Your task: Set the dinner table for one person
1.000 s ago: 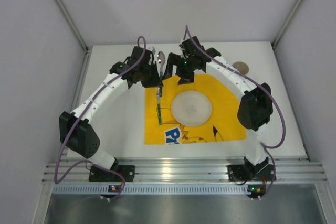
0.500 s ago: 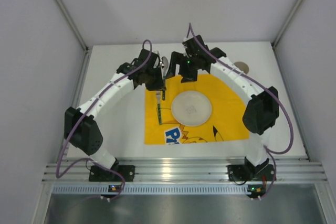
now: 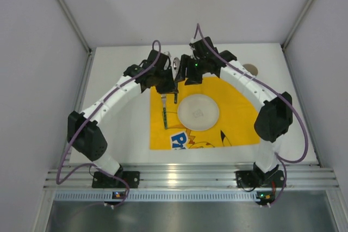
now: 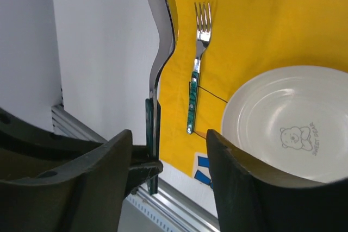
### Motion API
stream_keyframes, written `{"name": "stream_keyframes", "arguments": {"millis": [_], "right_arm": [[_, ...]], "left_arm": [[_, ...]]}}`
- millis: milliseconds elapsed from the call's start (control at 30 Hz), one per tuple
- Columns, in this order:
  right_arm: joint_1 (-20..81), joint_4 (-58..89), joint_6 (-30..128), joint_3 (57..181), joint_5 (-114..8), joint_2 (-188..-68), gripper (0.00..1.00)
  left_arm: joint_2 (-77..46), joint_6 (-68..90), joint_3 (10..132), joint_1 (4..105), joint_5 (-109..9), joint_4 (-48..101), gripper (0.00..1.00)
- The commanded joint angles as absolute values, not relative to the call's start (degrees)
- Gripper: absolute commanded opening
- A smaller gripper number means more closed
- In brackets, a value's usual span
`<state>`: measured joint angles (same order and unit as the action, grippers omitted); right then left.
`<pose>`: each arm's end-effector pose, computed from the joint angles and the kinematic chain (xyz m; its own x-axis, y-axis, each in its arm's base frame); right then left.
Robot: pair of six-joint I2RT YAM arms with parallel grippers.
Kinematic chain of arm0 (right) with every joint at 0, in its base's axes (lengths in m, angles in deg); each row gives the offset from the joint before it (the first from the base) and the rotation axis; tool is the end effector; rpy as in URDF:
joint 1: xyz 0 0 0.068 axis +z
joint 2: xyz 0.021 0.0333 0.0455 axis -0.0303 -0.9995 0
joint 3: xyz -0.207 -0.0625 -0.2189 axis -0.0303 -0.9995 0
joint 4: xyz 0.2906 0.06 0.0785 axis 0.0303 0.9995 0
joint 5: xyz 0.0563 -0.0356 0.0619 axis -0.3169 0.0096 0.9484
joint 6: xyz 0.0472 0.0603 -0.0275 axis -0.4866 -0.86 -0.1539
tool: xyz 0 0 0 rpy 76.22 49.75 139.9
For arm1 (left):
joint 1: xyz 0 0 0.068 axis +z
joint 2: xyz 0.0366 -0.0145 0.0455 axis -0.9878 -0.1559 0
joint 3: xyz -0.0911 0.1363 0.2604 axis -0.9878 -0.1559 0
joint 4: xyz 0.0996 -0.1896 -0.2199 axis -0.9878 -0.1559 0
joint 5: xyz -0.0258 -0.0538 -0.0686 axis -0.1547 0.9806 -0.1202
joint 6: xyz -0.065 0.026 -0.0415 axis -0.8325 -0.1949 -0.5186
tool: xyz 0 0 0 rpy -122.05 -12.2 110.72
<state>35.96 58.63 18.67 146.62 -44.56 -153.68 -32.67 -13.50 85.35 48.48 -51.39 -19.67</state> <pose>0.4015 0.2972 0.3391 -0.9049 0.0835 -0.4173 -0.1917 0.7955 0.5748 0.3541 -0.2362 0.3305 -0.8760 -0.1310 -0.4642 0.1078 0.8849 -0.4531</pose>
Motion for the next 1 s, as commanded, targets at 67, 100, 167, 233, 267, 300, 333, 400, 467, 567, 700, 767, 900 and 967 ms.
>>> {"name": "stream_keyframes", "arguments": {"millis": [67,100,167,233,267,300,333,400,467,567,700,767,900,967], "right_arm": [[37.25,55.53,19.16,147.64,-43.74,-156.30,0.45],[37.16,55.53,19.16,147.55,-43.74,-156.38,0.42],[37.16,55.62,19.08,147.55,-43.74,-156.38,0.37],[37.16,55.71,19.43,147.47,-43.65,-156.38,0.32],[37.16,55.80,19.43,147.47,-43.74,-156.30,0.27],[37.16,55.97,19.69,147.55,-43.74,-156.21,0.24],[37.16,56.23,19.86,147.47,-44.00,-156.04,0.22],[37.25,56.41,20.30,147.20,-44.26,-155.34,0.12],[37.07,56.94,20.57,146.94,-44.88,-154.81,0.00],[37.07,57.20,21.53,146.06,-45.67,-153.49,0.00],[37.16,58.34,22.76,145.62,-46.81,-152.26,0.00],[37.07,58.96,23.81,145.53,-47.69,-151.82,0.00],[37.07,59.93,25.49,144.40,-49.54,-149.98,0.00],[36.98,60.37,26.54,143.08,-50.94,-148.92,0.00]], "left_arm": [[-32.21,-15.05,88.37,46.67,-49.28,-17.10,0.00],[-32.21,-15.13,88.11,46.49,-49.19,-16.93,0.00],[-32.47,-15.22,87.84,46.40,-48.84,-16.49,0.00],[-32.56,-15.22,87.75,46.32,-47.96,-15.52,0.00],[-32.73,-15.22,87.67,46.14,-47.96,-15.43,0.00],[-32.91,-15.14,87.93,46.14,-47.79,-15.17,0.00],[-33.26,-15.05,88.02,46.14,-47.87,-15.17,0.00],[-33.61,-14.87,87.76,46.14,-48.05,-15.17,0.00],[-34.05,-14.78,87.40,46.14,-48.31,-14.99,0.00],[-34.76,-14.08,87.58,46.05,-48.14,-14.99,0.01],[-34.58,-13.38,87.49,46.05,-48.84,-14.55,0.27],[-34.41,-12.94,87.58,46.05,-49.01,-14.38,0.34],[-34.67,-11.88,87.31,45.97,-47.35,-13.85,0.45],[-34.84,-11.18,87.31,45.97,-47.00,-13.85,0.53]]}}
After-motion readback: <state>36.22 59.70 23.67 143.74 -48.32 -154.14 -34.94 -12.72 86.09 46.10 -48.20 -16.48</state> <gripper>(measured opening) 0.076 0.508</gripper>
